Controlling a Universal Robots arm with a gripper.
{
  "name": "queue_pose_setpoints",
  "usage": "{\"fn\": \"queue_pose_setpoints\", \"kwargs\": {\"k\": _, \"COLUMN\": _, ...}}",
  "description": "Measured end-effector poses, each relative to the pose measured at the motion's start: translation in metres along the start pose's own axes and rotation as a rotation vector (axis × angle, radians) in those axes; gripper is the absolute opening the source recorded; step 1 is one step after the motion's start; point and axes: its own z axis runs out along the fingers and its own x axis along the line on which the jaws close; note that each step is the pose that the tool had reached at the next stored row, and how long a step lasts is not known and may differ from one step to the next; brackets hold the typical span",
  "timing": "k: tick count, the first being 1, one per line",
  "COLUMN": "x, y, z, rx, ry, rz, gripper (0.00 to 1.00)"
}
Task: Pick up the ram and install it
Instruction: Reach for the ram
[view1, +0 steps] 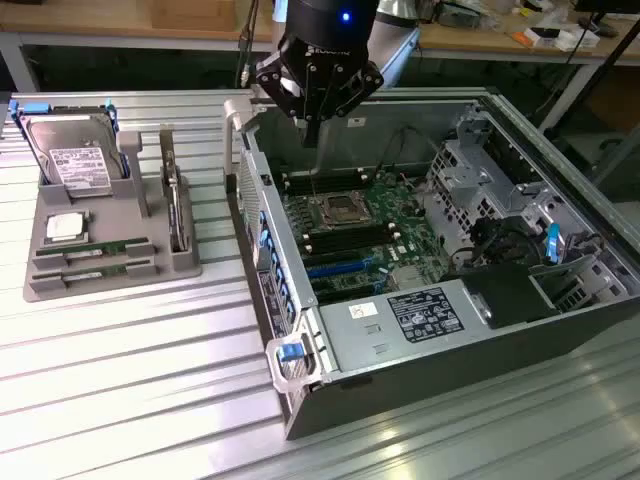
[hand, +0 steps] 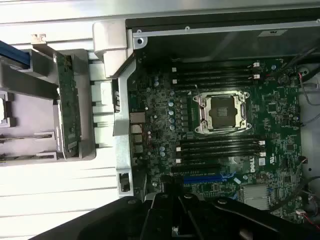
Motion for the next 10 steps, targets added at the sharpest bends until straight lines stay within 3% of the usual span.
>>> {"fn": "queue_pose_setpoints", "kwargs": {"k": 5, "x": 0.020, "y": -0.0015, "z": -0.0006, "rx": 0.0000, "ry": 0.0001, "rz": 0.000, "gripper": 0.11}}
{"fn": "queue_pose_setpoints", "kwargs": {"k": 10, "x": 0.026, "y": -0.0020, "z": -0.0007, "rx": -0.0001, "ry": 0.0000, "rz": 0.000, "gripper": 0.11}}
